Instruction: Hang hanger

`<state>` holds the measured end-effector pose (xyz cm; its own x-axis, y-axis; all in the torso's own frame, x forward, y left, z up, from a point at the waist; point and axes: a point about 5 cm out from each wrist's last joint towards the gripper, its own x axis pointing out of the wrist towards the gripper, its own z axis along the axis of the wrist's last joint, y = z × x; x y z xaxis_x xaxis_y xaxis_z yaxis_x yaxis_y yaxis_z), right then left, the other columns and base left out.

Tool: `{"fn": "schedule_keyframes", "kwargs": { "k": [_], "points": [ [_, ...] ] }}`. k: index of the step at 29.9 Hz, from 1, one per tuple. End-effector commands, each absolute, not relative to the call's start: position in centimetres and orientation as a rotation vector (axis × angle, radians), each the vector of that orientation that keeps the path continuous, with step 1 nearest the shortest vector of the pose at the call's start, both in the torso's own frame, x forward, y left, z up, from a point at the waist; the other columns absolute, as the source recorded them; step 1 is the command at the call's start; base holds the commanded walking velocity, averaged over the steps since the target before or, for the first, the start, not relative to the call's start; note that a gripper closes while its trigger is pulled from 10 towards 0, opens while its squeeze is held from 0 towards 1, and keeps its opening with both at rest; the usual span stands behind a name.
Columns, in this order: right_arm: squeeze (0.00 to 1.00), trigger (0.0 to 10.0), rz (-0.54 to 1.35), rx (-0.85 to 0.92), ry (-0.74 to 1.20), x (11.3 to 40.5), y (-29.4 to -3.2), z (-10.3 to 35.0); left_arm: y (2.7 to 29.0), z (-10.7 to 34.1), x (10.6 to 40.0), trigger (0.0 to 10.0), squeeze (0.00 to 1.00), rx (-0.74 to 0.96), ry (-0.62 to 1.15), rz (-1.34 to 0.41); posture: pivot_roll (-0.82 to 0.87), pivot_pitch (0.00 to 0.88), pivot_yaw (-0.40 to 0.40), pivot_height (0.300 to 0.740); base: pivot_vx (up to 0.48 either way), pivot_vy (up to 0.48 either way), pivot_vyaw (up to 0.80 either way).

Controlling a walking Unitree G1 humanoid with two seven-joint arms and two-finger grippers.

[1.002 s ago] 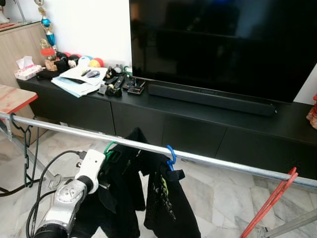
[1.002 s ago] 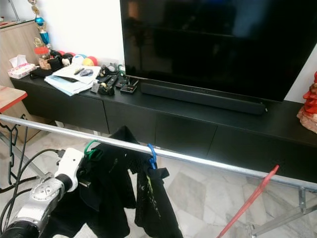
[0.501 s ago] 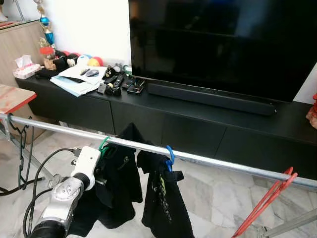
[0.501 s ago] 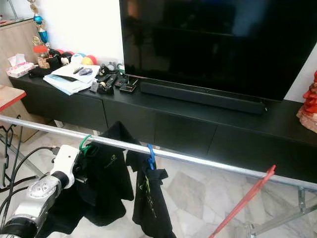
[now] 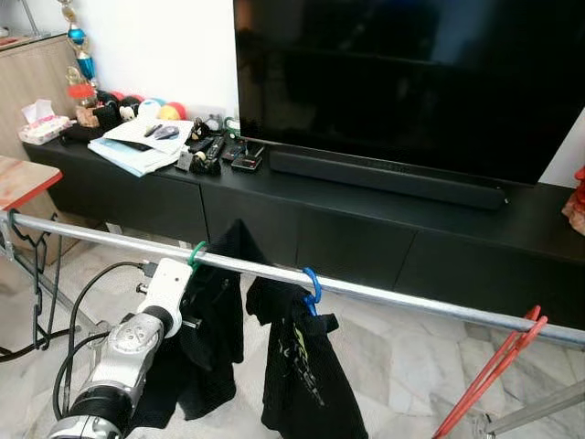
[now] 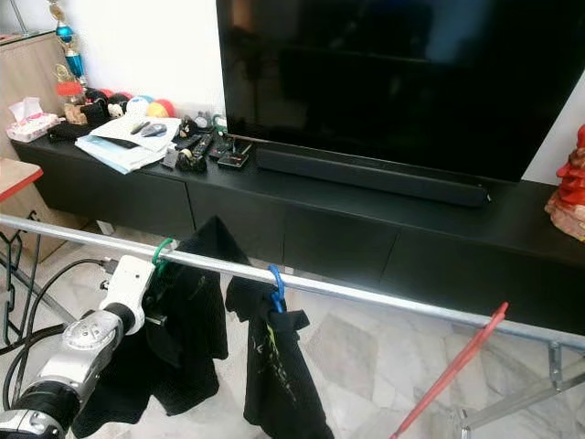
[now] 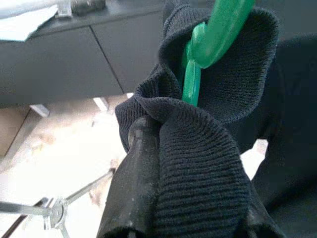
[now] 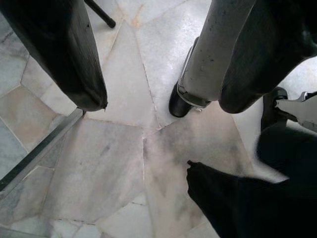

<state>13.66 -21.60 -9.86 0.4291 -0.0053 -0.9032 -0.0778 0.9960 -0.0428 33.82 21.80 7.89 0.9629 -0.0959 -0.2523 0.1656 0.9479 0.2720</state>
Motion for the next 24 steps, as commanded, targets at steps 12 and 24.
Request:
{"fn": "schedule_keyframes", "kwargs": {
  "k": [12,24],
  "points": [
    [0.00,10.0,0.035,-0.074,1.123,13.7,-21.7,-9.8,21.9,6.7,33.3,10.0,0.08,0.265,0.283,-0.103,0.13,0.000,-0.013,0.740,0.000,0.000,0.00],
    [0.00,10.0,0.040,-0.079,1.123,13.7,-21.7,-9.8,22.1,7.4,32.7,10.0,0.91,0.191,0.165,-0.072,0.13,0.000,-0.013,0.740,0.000,0.000,0.00]
  ]
}}
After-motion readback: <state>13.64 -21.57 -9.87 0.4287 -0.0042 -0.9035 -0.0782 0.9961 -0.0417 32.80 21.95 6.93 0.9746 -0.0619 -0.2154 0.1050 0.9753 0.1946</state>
